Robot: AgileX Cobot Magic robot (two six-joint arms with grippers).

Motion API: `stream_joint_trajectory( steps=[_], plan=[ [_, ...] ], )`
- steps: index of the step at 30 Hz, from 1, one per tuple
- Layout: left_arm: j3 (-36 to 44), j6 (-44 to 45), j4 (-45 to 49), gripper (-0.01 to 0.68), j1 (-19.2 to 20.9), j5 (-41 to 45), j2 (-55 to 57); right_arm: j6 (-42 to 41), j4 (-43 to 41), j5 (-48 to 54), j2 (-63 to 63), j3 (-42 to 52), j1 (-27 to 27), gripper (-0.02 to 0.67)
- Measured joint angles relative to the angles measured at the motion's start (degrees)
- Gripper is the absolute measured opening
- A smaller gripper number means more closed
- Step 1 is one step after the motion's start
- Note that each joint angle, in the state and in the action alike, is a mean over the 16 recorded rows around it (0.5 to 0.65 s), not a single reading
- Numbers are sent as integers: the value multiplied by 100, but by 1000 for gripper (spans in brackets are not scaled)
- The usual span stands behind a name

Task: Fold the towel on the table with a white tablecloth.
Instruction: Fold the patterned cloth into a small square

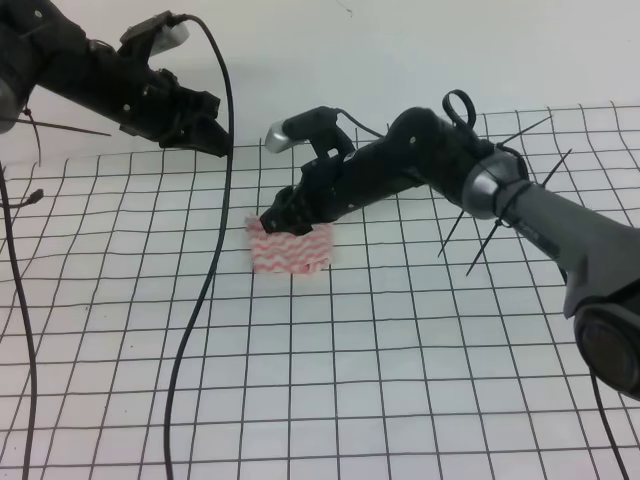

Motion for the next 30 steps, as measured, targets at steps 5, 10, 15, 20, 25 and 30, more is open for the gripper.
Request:
stream_joint_trajectory(
  steps=[5, 10, 15, 20, 25, 30],
  plan=[
    [2, 11, -51, -2, 0, 0, 0, 69, -219, 127, -74, -3, -3, 309],
    [5, 23, -111, -2, 0, 0, 0, 158, -505, 284, -90, -6, -6, 239],
    [7, 35, -174, -1, 0, 0, 0, 167, -733, 384, 7, -7, -5, 155],
    [7, 50, -217, -1, 0, 0, 0, 377, -978, 429, 114, -7, -5, 89],
    [7, 61, -243, -1, 0, 0, 0, 690, -1287, 490, 141, -8, -6, 68],
    [7, 69, -271, -2, 0, 0, 0, 989, -1514, 556, 108, -18, -6, 65]
  ],
)
